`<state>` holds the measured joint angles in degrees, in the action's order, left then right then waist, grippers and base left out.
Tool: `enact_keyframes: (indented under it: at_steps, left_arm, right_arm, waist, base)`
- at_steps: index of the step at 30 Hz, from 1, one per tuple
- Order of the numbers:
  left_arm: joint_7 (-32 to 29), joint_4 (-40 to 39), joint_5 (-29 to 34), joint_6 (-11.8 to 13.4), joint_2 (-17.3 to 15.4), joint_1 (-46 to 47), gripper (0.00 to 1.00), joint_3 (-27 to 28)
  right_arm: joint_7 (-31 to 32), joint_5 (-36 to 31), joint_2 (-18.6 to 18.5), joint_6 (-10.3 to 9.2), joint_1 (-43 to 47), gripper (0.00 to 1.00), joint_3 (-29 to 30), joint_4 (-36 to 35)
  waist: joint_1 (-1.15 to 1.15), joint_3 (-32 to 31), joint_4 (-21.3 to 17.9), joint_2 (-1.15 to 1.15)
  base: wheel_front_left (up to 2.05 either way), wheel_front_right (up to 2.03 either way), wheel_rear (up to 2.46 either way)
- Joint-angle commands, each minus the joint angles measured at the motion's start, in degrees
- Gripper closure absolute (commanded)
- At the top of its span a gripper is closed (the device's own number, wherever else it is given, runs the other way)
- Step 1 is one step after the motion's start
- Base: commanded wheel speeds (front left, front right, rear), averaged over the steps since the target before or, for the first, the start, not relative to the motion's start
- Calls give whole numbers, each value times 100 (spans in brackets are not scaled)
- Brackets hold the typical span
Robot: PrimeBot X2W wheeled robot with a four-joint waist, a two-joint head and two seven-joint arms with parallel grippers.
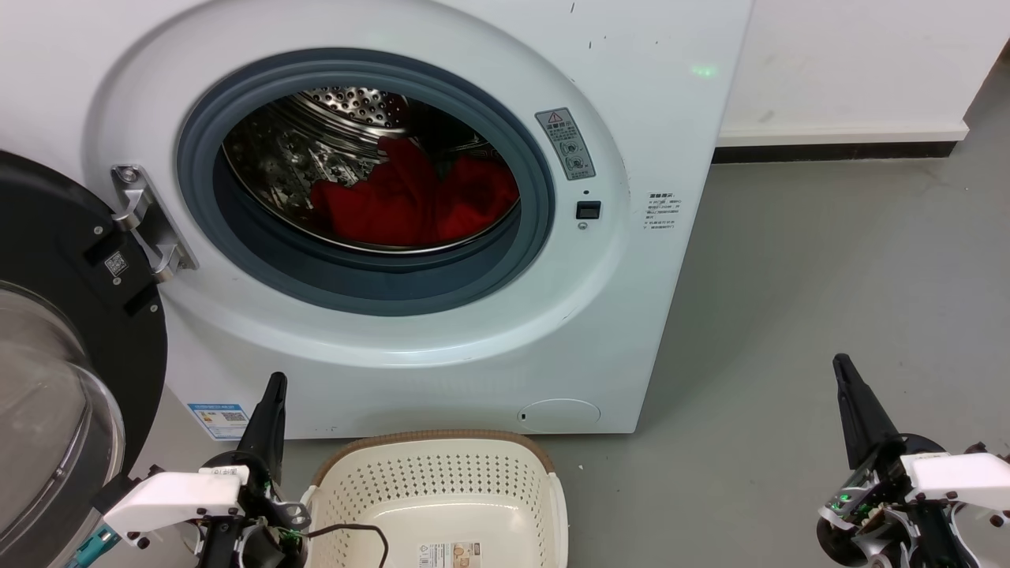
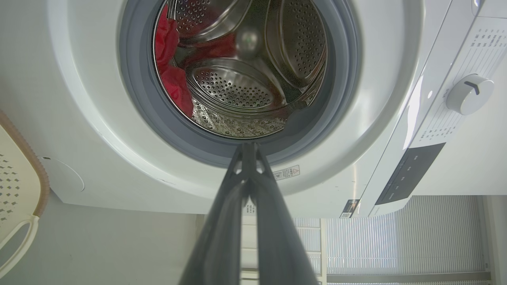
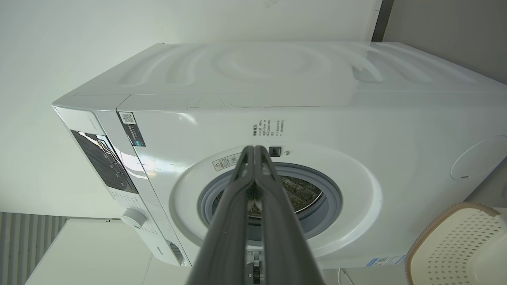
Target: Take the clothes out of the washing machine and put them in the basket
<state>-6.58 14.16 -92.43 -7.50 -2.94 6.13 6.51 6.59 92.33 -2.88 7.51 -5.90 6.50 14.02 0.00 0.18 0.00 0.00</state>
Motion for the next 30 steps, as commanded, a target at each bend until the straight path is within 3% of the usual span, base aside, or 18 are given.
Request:
enact_keyframes:
  at_steps: [1, 30]
  left_arm:
    - [-9, -9, 6, -14, 10, 34, 100, 11]
    - [-8, -10, 6, -14, 11, 34, 100, 10]
  right_arm:
    - [6, 20, 1, -3, -77, 100, 5, 10]
    - [6, 20, 1, -4, -77, 100, 5, 10]
  waist:
    - [0, 0, 0, 0]
    - [0, 0, 0, 0]
  base:
    - [0, 0, 0]
    - [0, 0, 0]
